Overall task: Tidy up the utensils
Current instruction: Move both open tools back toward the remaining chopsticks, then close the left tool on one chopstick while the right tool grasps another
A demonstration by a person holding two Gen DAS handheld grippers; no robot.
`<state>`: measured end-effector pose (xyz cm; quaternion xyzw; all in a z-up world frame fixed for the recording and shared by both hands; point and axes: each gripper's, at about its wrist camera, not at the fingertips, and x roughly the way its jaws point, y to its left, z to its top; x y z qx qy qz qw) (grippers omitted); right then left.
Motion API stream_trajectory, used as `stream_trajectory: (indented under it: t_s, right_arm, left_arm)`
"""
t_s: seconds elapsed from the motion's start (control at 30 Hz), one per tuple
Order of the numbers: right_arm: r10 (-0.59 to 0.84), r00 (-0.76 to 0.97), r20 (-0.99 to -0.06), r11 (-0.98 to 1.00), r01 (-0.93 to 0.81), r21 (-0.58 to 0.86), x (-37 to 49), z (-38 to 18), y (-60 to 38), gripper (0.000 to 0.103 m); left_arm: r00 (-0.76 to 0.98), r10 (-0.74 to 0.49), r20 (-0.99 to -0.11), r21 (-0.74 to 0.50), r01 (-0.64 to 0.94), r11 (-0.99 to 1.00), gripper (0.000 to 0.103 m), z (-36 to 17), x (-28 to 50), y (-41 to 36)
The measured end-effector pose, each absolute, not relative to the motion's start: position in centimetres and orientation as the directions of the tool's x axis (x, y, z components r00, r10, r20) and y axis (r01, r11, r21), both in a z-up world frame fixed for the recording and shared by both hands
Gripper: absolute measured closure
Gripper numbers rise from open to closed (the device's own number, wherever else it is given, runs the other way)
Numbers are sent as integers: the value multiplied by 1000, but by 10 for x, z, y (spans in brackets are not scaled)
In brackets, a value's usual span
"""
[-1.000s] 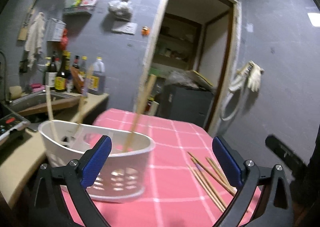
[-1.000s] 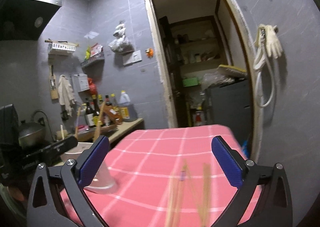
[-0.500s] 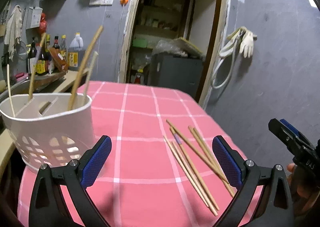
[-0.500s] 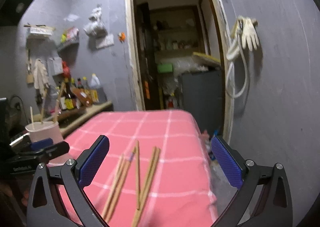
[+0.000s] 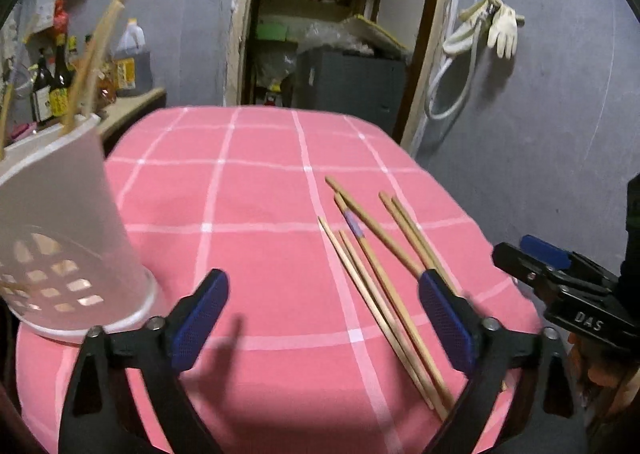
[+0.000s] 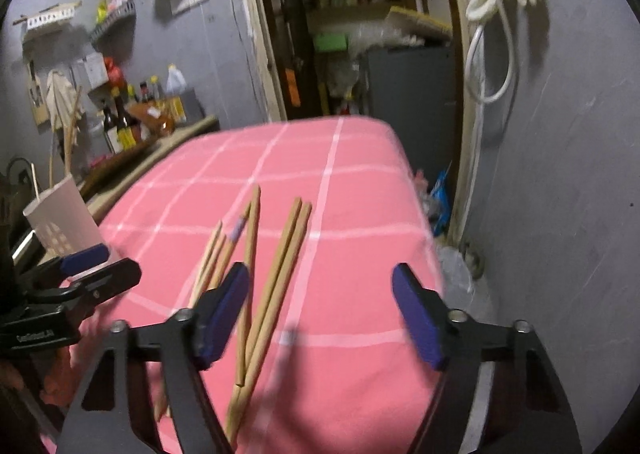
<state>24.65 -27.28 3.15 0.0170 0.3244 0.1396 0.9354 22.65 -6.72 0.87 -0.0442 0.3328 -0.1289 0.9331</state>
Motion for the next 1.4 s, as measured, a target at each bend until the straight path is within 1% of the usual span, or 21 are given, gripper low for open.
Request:
stream_trajectory:
  t_s: [0.03,0.07,0.13,0.17,0.2,0.23,0.27,0.33,0.43,0.57,0.67,0.8,0.83,0.93,1.03,1.13,1.27,1.3,1.33,1.4]
  right_arm:
    - [274,740,-614,959,-254,123,249,30,-271,38]
    - [276,732,-623,959,-257,122,251,28,-270,44]
    - [280,708,-648,955,-272,115,255,24,-266,50]
    - [280,697,-660,954,-277,112,258,22,-263,53]
    - [282,685,-672,953,-283,112,260,20,-261,55]
    - [286,671,-684,951,-287,116,262,18,-260,60]
    - [290,659,-694,949,-291,120,264,16,-259,64]
    - [299,638,-710,946,-297,133,269,13,-258,67]
    - [312,617,-723,942,-303,147,276,11,-256,70]
    - [321,599,-733,937,-316,151,278,9,-253,71]
    - [316,593,-740,936,-322,142,281,9,-251,72]
    - [308,574,-759,935,-330,130,287,6,-248,74]
    - [300,573,-763,935,-333,117,288,6,-246,75]
    - [296,568,-768,929,-357,94,285,6,-242,83]
    - [300,545,-783,925,-366,100,289,3,-239,84]
    - [290,524,-801,925,-369,94,296,4,-234,83]
    - [301,494,-815,924,-361,122,304,5,-234,84]
    - [306,484,-820,927,-349,140,307,5,-235,85]
    - [308,478,-823,929,-338,151,309,5,-236,91]
    - [340,457,-822,929,-302,216,313,5,-244,93]
  left_arm:
    - [730,-276,-625,-171,217,961,24,5,230,-69]
    - [719,-281,-636,-174,221,960,27,4,232,-70]
    - [689,-293,-663,-184,230,956,40,-1,240,-72]
    - [671,-300,-678,-190,235,953,44,-4,245,-74]
    - [655,-304,-692,-195,236,952,55,-7,248,-75]
    - [645,-307,-699,-200,235,951,61,-8,251,-75]
    - [629,-314,-712,-209,237,949,63,-10,255,-75]
    - [612,-320,-723,-217,240,946,67,-12,260,-76]
    - [593,-329,-735,-228,241,943,72,-15,267,-76]
    - [584,-330,-742,-231,240,943,77,-18,273,-77]
    - [579,-322,-749,-220,241,945,79,-19,276,-81]
    - [571,-314,-758,-201,253,946,85,-20,279,-88]
    - [569,-315,-760,-201,255,946,87,-20,279,-89]
    - [550,-333,-766,-215,269,939,94,-20,278,-88]
    - [514,-359,-779,-235,291,927,94,-21,280,-89]
    - [498,-358,-789,-229,302,925,94,-22,283,-92]
    - [480,-360,-800,-241,293,925,95,-21,288,-94]
    - [477,-359,-802,-243,288,926,95,-20,288,-94]
    - [475,-359,-803,-246,285,927,95,-20,288,-93]
    - [468,-365,-805,-264,269,926,96,-19,288,-90]
